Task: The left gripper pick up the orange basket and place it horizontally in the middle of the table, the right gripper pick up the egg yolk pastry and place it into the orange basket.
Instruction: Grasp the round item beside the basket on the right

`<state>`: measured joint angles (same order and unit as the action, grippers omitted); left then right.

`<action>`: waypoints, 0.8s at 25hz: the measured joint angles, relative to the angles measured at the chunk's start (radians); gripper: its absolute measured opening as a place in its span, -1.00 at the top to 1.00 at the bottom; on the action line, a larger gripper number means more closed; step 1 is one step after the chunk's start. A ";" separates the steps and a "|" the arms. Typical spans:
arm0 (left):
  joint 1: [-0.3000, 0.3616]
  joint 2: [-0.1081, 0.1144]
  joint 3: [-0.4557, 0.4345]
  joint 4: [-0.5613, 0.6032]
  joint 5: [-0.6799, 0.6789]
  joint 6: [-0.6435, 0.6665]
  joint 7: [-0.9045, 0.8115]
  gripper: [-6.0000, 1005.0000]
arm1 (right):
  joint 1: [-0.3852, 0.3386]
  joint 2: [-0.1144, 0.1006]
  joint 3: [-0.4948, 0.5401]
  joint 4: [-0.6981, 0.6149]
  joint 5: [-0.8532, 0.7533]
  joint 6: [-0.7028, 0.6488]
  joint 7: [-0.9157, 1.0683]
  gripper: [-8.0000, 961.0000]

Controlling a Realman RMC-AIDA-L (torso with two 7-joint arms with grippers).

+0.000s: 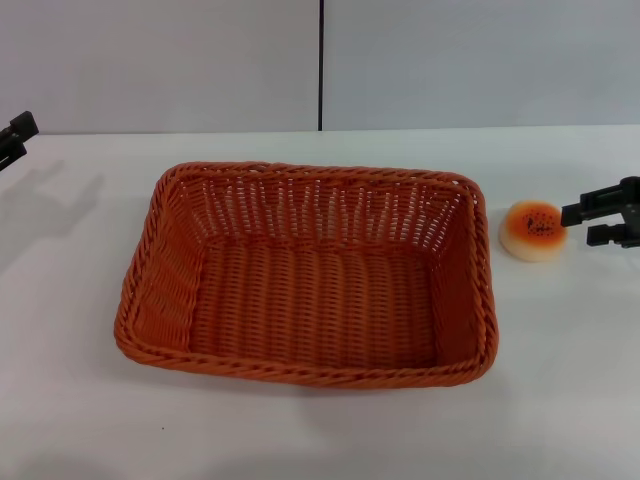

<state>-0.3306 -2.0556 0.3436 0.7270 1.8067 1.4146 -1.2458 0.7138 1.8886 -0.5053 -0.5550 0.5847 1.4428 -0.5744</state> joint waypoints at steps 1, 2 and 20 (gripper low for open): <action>0.000 0.000 0.000 -0.001 0.000 -0.001 0.002 -0.28 | 0.002 0.001 -0.004 0.008 0.000 -0.011 -0.001 -0.10; 0.000 0.000 0.000 -0.004 0.000 -0.001 0.005 -0.28 | 0.003 0.001 -0.005 0.013 0.000 -0.022 -0.004 -0.09; -0.006 0.001 0.000 -0.025 0.000 -0.012 0.026 -0.28 | 0.051 0.018 -0.009 0.105 0.009 -0.168 -0.095 -0.08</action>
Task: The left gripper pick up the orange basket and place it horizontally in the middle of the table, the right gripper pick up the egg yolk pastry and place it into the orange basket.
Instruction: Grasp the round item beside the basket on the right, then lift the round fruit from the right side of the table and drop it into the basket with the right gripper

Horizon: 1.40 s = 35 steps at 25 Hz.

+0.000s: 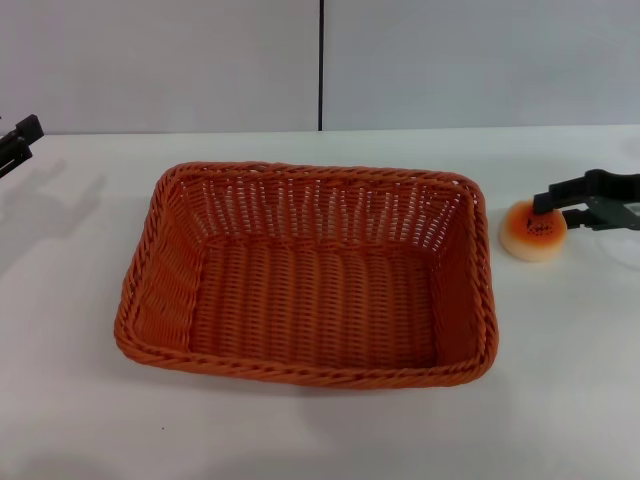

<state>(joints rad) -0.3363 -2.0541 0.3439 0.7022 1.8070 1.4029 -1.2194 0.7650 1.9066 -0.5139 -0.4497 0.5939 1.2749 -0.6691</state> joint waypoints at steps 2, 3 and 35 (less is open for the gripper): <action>-0.001 0.000 0.001 0.000 0.000 0.000 0.001 -0.28 | 0.006 0.004 0.000 0.000 0.001 -0.003 -0.001 -0.08; -0.002 0.000 0.002 0.000 0.000 0.000 0.001 -0.28 | 0.010 0.008 0.000 0.000 0.001 -0.003 -0.002 -0.08; 0.000 -0.001 0.000 -0.014 -0.002 -0.036 0.016 -0.28 | -0.101 0.040 0.004 -0.322 0.104 0.329 0.053 0.80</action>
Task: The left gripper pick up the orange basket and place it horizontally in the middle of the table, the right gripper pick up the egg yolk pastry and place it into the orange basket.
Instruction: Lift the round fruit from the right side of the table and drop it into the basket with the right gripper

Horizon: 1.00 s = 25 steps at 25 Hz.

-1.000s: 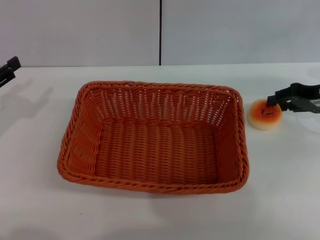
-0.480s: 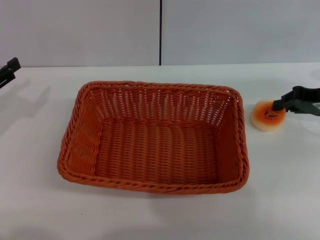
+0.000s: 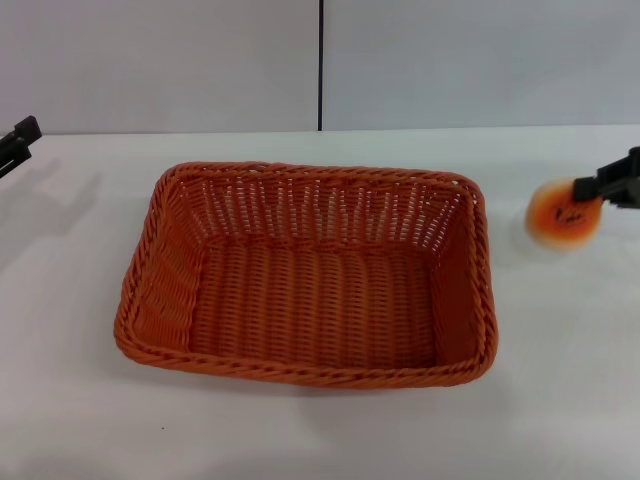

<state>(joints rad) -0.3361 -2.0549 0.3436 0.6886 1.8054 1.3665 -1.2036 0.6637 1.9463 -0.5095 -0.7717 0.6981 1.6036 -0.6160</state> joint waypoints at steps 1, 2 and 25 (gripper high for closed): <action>-0.003 0.000 0.000 0.000 0.000 0.000 0.000 -0.28 | -0.001 0.006 -0.006 0.000 0.015 0.028 0.000 0.80; -0.003 0.000 0.000 0.000 0.000 0.000 0.000 -0.28 | -0.001 0.006 -0.006 0.000 0.015 0.028 0.000 0.80; 0.010 -0.002 0.000 -0.013 -0.022 0.010 -0.001 -0.28 | -0.034 0.057 -0.182 -0.124 0.227 0.260 0.020 0.78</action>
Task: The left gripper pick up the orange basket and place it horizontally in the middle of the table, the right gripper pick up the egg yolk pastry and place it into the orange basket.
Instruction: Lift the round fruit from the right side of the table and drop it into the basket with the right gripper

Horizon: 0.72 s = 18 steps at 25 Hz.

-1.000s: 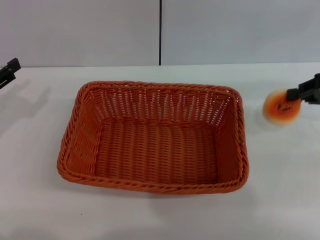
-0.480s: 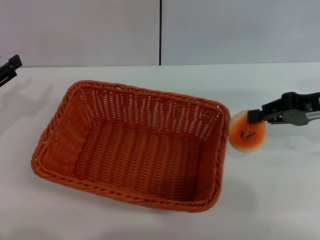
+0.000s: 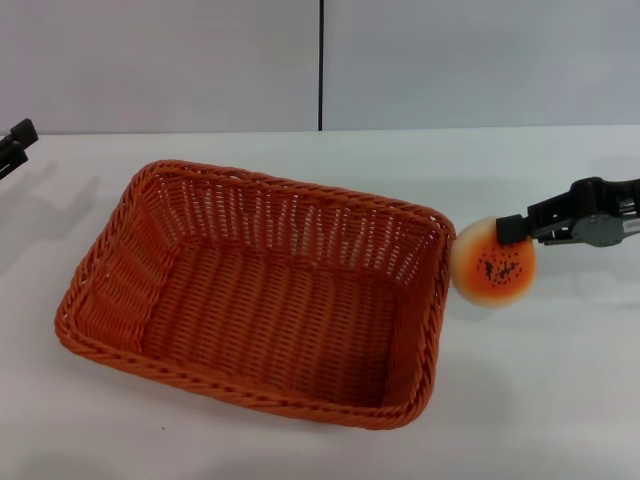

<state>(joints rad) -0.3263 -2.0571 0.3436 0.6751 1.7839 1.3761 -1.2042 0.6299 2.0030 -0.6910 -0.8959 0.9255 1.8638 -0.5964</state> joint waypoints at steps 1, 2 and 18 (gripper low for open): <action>0.002 0.000 0.000 -0.001 -0.005 0.000 0.000 -0.28 | 0.005 -0.001 -0.012 -0.001 0.029 0.009 0.004 0.78; 0.002 0.000 0.000 -0.001 -0.005 0.000 0.000 -0.28 | 0.005 -0.001 -0.012 -0.001 0.029 0.009 0.004 0.78; 0.004 0.000 0.000 -0.038 -0.010 -0.001 0.017 -0.28 | 0.127 -0.017 -0.083 0.190 0.113 -0.114 -0.103 0.77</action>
<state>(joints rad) -0.3225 -2.0570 0.3434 0.6369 1.7742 1.3753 -1.1867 0.7572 1.9864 -0.7744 -0.7063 1.0382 1.7501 -0.6994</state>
